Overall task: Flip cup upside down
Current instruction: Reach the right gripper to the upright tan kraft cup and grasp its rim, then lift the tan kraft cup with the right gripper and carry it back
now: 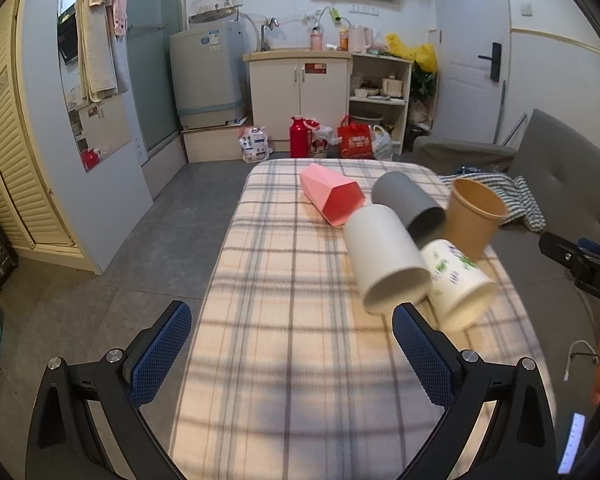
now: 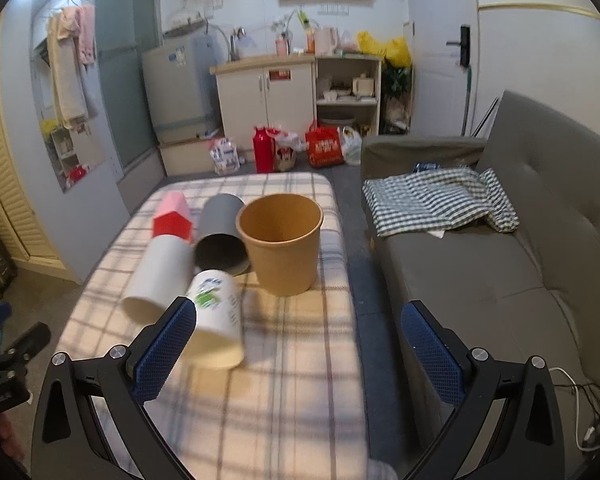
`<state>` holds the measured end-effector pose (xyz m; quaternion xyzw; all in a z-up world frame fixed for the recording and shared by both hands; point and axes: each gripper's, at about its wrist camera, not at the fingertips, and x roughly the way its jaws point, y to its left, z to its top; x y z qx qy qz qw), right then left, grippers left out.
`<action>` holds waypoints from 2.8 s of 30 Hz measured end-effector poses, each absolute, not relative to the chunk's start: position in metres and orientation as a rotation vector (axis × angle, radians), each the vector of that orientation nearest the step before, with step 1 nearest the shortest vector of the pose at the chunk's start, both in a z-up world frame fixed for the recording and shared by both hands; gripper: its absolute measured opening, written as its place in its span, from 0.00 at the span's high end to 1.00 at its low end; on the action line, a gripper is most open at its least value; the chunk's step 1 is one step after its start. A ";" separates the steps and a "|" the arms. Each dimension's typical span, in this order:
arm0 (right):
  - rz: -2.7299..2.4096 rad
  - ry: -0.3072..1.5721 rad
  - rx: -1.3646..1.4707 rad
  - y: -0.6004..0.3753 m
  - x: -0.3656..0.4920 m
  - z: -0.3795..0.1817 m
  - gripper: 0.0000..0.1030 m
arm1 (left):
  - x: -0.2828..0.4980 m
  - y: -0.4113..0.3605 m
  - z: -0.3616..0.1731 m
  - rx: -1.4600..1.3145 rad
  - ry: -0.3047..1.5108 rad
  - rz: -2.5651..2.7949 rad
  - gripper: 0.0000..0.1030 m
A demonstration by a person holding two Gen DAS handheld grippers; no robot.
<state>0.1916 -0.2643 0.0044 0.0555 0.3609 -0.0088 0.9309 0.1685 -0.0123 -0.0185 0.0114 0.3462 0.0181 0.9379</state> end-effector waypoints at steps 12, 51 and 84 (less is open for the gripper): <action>0.052 0.804 0.109 -0.263 0.285 -0.056 0.01 | 0.223 -0.007 -0.061 0.010 0.760 0.088 0.00; 0.134 0.789 0.061 -0.197 0.077 0.064 0.22 | 0.082 0.002 0.030 0.046 0.638 0.031 0.00; 0.157 1.124 0.204 -0.133 0.122 -0.038 0.22 | 0.086 0.062 -0.046 -0.038 0.766 0.057 0.00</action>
